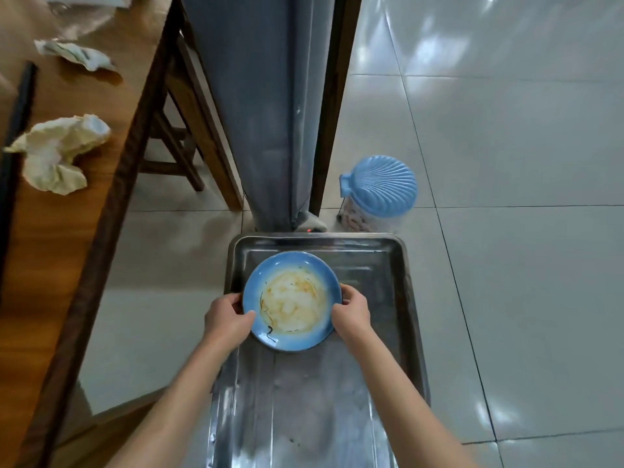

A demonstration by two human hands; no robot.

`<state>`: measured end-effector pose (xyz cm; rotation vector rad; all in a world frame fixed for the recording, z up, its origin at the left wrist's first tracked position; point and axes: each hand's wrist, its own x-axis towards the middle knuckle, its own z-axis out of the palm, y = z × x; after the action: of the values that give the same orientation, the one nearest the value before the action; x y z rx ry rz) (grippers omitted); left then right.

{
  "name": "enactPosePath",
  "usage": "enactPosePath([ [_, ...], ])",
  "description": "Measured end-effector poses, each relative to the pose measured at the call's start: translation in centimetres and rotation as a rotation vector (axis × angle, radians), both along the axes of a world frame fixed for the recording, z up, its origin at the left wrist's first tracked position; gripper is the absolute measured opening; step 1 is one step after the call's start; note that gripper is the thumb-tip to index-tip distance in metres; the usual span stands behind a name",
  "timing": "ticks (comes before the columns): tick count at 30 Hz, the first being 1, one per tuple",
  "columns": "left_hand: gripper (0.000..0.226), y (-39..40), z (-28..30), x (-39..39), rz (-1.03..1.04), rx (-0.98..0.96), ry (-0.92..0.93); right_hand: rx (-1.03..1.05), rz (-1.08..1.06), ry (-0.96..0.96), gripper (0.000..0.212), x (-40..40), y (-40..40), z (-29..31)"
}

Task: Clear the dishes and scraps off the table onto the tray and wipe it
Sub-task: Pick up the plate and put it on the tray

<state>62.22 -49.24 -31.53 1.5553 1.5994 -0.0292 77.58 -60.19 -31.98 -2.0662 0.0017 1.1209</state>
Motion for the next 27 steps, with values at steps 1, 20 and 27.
enactPosePath([
  [1, 0.032, 0.0, -0.4, 0.1, 0.003, 0.006, 0.003, 0.000, 0.000, -0.007, 0.050, 0.1, 0.0, -0.3],
  [20, 0.064, -0.9, 2.8, 0.4, 0.028, 0.031, -0.056, -0.091, 0.218, -0.170, 0.073, -0.5, -0.2, 3.5],
  [27, 0.071, -2.3, 12.7, -0.4, -0.035, 0.058, -0.169, 0.013, 0.393, -0.295, 0.074, -1.4, -1.2, 14.6],
])
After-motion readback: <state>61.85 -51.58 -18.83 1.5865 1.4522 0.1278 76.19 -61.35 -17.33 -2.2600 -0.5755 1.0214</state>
